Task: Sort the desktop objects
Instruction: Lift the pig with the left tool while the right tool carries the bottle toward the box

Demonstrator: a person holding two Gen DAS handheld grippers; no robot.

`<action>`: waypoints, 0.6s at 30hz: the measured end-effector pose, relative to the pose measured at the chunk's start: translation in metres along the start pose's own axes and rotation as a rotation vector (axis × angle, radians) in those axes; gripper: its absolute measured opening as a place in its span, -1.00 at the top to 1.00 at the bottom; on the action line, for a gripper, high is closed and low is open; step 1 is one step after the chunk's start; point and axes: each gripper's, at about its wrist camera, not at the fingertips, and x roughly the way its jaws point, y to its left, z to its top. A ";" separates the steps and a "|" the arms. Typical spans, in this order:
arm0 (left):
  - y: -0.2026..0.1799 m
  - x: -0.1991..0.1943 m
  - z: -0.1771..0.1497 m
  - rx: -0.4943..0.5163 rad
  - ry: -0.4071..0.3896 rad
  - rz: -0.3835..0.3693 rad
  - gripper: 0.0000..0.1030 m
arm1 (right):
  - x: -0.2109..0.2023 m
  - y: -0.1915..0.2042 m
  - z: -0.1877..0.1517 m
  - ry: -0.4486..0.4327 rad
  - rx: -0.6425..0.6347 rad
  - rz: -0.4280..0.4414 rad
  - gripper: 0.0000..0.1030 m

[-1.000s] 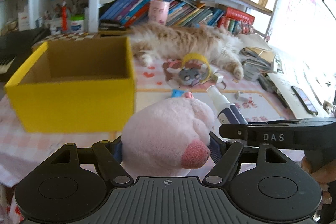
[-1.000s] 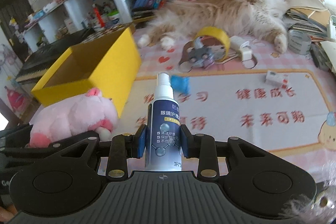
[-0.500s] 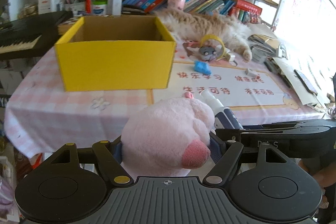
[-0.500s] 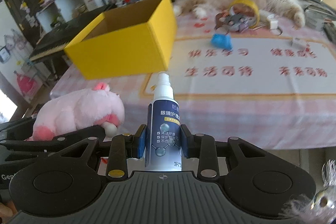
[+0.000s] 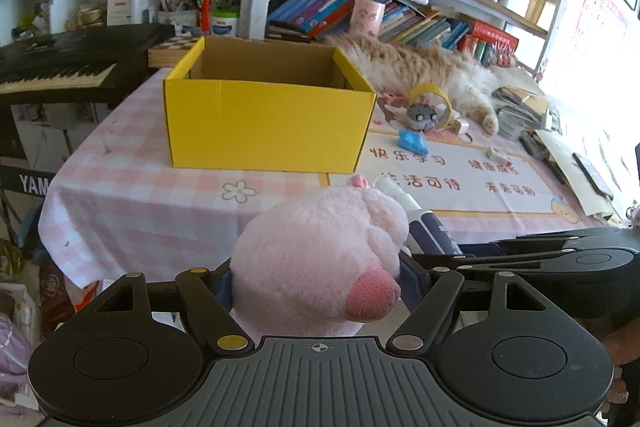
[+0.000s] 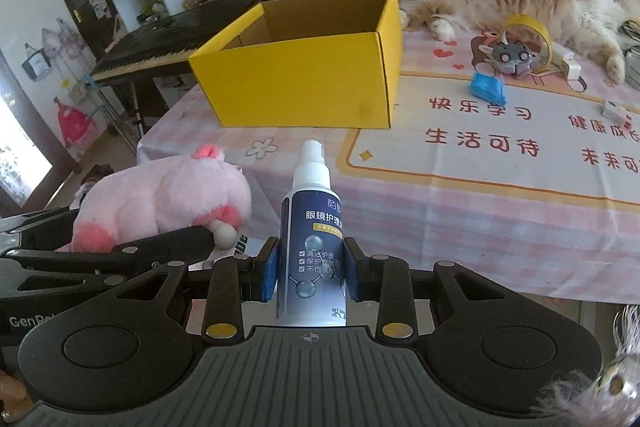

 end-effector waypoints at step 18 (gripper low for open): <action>0.004 -0.007 0.000 -0.005 -0.021 0.017 -0.48 | 0.002 0.008 0.003 -0.004 -0.028 0.011 0.42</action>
